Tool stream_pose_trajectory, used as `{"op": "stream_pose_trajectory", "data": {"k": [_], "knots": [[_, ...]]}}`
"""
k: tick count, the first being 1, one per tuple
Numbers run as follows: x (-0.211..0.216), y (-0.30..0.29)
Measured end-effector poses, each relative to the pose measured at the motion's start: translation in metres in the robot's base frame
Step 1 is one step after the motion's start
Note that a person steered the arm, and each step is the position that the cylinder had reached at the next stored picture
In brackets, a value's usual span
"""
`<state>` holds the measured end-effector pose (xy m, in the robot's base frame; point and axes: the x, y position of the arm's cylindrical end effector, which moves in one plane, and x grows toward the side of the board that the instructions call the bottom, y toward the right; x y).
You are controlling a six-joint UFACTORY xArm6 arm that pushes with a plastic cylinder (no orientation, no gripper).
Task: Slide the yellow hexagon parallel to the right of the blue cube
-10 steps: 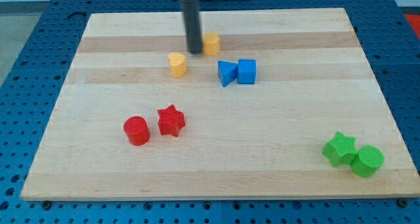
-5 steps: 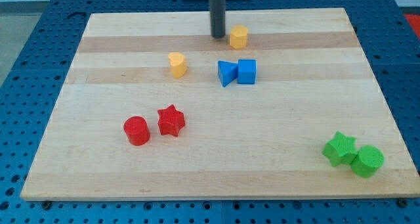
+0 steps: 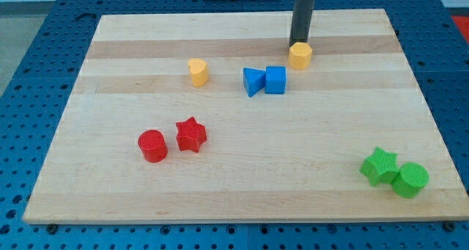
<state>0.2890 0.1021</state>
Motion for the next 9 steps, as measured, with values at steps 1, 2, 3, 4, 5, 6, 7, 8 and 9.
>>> {"op": "stream_pose_trajectory", "data": {"k": [1, 2, 3, 4, 5, 6, 7, 8, 9], "knots": [[-0.007, -0.015], [0.001, -0.023], [0.014, 0.001], [0.034, 0.021], [0.040, 0.027], [0.031, 0.004], [0.034, -0.012], [0.046, -0.001], [0.068, 0.001]]}}
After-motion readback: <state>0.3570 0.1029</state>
